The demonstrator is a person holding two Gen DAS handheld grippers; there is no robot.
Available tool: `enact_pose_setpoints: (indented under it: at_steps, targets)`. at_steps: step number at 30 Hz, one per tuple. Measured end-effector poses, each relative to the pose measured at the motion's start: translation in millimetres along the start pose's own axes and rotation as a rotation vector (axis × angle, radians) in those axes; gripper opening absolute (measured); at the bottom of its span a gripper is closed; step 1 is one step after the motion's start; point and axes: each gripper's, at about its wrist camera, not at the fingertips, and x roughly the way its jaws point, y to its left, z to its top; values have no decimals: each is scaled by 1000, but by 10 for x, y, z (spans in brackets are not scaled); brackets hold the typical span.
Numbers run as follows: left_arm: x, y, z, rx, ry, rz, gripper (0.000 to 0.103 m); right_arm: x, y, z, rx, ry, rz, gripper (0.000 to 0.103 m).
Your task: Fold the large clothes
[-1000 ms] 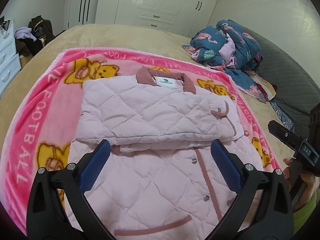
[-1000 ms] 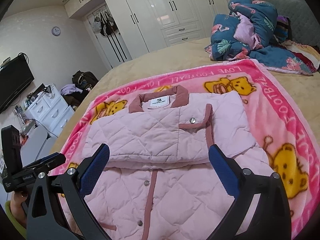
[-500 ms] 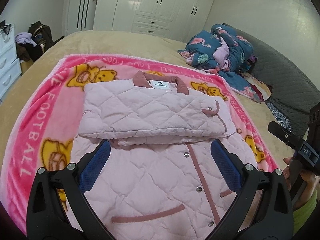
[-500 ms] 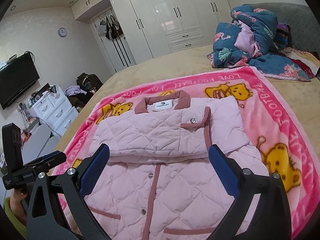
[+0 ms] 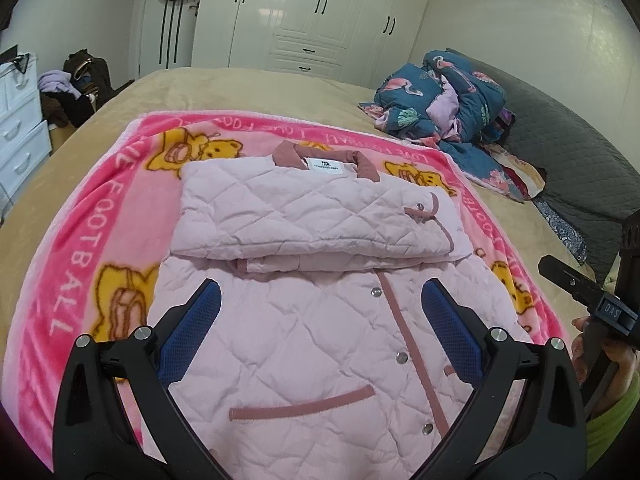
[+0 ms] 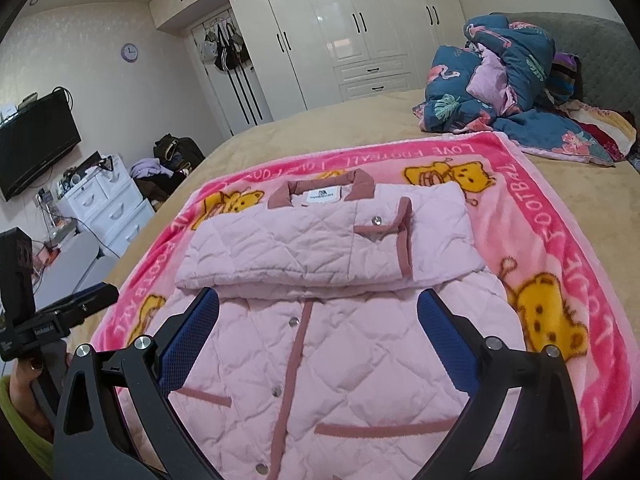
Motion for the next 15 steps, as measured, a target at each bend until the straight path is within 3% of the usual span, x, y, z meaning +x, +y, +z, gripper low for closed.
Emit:
enact_pose_setpoints:
  at_steps: [15]
  targets:
    - [68, -15, -480, 5, 54, 33, 94, -87, -280, -407, 13, 61, -43, 99]
